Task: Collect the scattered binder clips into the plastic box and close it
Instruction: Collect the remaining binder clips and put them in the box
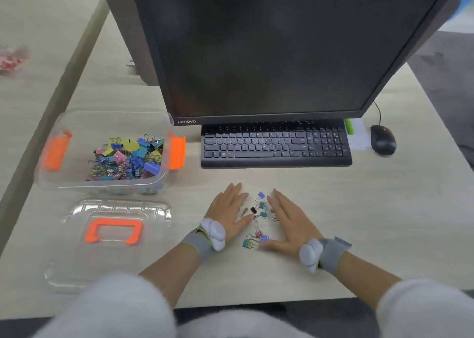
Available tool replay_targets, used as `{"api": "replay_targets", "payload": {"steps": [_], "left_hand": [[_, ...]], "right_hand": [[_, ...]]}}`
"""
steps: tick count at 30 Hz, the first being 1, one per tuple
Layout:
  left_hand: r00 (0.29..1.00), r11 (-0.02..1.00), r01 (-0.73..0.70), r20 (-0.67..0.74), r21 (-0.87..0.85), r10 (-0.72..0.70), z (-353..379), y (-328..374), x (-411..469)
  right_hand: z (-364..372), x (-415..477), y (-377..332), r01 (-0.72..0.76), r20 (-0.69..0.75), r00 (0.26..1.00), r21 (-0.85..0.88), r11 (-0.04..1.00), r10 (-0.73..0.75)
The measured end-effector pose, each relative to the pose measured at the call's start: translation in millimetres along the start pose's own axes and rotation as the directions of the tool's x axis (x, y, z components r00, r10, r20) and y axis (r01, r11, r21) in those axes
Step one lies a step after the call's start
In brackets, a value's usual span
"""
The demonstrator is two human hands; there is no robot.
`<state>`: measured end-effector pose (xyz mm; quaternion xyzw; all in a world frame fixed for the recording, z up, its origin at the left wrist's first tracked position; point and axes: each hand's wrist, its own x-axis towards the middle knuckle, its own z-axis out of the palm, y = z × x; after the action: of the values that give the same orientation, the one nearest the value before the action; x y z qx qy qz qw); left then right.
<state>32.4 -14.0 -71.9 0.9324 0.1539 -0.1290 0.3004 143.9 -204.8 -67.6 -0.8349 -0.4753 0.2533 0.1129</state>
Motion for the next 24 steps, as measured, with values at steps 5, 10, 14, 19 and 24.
{"api": "replay_targets", "payload": {"steps": [5,10,14,19,24], "left_hand": [[0.988,0.984,-0.145,-0.040,0.105,0.150,25.2,-6.3,-5.0],[0.985,0.948,-0.148,-0.046,0.280,0.167,35.6,-11.5,-2.7],[0.989,0.954,-0.118,-0.058,0.276,0.139,34.7,-8.4,6.9],[0.985,0.961,-0.118,-0.097,0.248,0.146,34.7,-6.6,11.5],[0.978,0.956,-0.101,-0.148,0.274,0.146,31.4,-0.2,18.1]], "right_hand": [[19.0,5.5,-6.0,0.109,-0.072,0.990,-0.125,0.986,-0.119],[15.7,20.7,-7.9,0.096,-0.125,0.986,-0.119,0.988,-0.111],[8.0,30.0,-5.0,0.123,-0.163,0.975,-0.164,0.979,-0.150],[3.0,33.9,-0.8,0.123,-0.157,0.974,-0.251,0.960,-0.165],[11.0,41.7,-7.6,0.120,-0.278,0.936,-0.319,0.940,-0.214]]}}
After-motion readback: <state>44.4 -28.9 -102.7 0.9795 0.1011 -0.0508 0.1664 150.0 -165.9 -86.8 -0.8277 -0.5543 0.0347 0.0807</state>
